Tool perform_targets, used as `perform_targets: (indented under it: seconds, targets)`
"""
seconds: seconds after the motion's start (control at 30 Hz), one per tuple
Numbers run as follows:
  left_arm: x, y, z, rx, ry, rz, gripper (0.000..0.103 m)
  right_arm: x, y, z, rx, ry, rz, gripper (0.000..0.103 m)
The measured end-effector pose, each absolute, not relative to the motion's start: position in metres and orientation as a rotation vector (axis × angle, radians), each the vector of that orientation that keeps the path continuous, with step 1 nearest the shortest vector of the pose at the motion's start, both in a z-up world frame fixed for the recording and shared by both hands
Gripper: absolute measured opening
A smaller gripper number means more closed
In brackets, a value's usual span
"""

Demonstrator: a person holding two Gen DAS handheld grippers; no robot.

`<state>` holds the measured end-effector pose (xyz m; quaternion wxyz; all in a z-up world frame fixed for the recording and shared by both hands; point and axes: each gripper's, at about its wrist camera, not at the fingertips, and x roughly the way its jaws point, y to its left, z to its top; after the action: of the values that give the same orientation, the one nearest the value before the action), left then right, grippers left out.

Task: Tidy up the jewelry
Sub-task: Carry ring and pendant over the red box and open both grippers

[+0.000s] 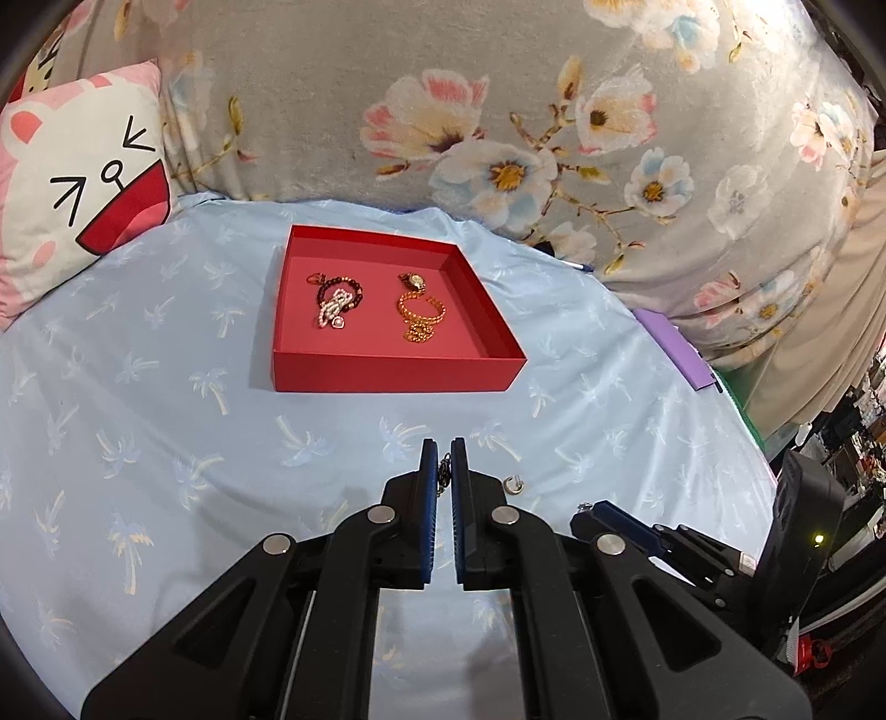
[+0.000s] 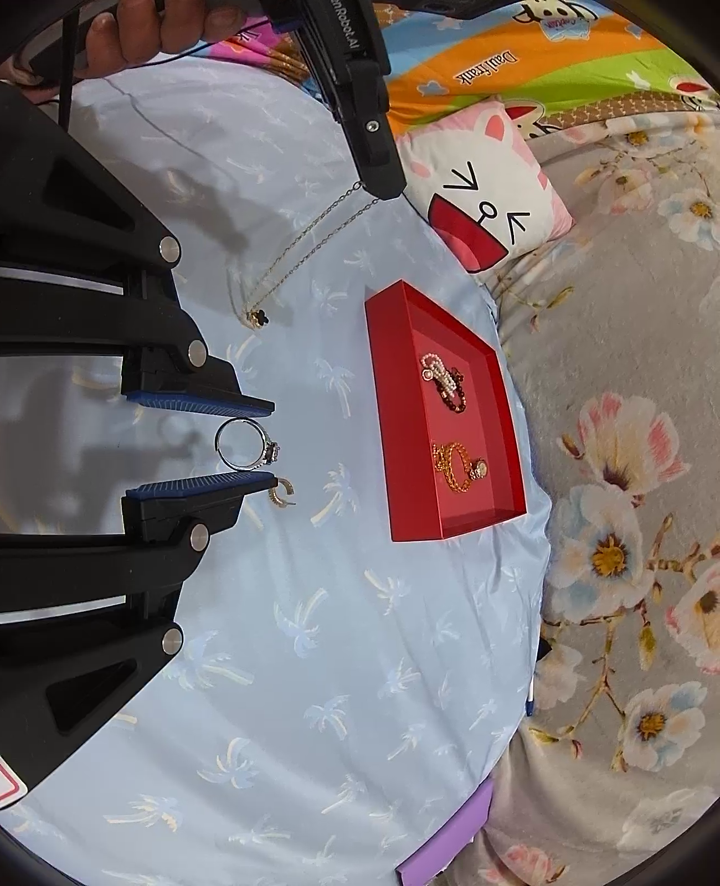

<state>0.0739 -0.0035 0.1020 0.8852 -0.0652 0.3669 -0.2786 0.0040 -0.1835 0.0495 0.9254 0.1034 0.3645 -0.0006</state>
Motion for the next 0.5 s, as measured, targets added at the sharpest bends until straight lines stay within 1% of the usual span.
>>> perform_targets:
  seconds: [0.5]
  targets:
    - [0.070, -0.007, 0.115, -0.129, 0.745, -0.592, 0.004, 0.002, -0.187, 0.055, 0.220, 0.732, -0.002, 0.019]
